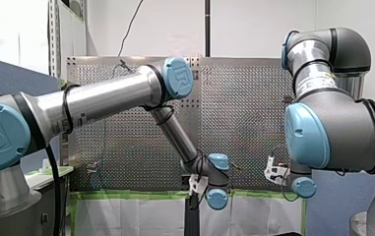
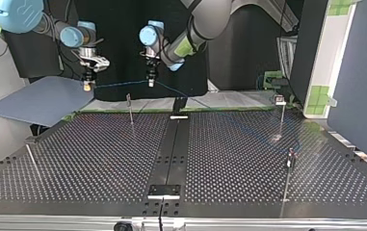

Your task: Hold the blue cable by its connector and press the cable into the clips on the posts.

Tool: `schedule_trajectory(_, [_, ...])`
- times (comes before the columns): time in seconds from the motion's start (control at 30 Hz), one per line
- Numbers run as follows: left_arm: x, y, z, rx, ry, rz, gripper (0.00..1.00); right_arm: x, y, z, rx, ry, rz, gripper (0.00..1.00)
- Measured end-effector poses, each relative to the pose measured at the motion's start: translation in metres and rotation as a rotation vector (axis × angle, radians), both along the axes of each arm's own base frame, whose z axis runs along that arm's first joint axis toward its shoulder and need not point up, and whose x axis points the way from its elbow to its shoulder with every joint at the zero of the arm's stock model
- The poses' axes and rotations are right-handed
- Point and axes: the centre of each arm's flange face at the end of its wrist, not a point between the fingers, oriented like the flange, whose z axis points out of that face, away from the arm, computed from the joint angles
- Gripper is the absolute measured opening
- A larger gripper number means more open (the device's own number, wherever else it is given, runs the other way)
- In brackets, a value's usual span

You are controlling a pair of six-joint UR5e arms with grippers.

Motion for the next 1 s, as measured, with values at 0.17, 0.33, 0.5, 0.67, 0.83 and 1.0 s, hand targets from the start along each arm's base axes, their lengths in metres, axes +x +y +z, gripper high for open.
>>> schedule_trajectory(0.17, [0.008, -0.012, 0.008, -0.023, -0.004, -0.011, 0.0, 0.0, -0.007, 0.002, 0.003, 0.001, 0.014, 0.0])
schedule_trajectory(0.33, [0.018, -0.022, 0.019, -0.049, -0.013, -0.024, 0.0, 0.0, -0.018, 0.005, 0.001, -0.002, 0.017, 0.0])
schedule_trajectory(0.5, [0.026, -0.028, 0.016, -0.055, -0.005, -0.033, 0.0, -0.001, -0.032, 0.01, -0.001, -0.004, 0.014, 0.0])
schedule_trajectory(0.67, [0.036, -0.032, 0.01, -0.063, 0.005, -0.033, 0.0, -0.002, -0.042, 0.014, 0.008, -0.003, 0.012, 0.0])
schedule_trajectory(0.83, [0.051, -0.04, 0.024, -0.093, -0.017, -0.031, 0.0, -0.002, -0.047, 0.015, 0.012, -0.001, 0.012, 0.0])
schedule_trajectory(1.0, [0.067, -0.05, 0.043, -0.132, -0.05, -0.034, 0.0, -0.003, -0.049, 0.016, 0.008, 0.0, 0.012, 0.0])
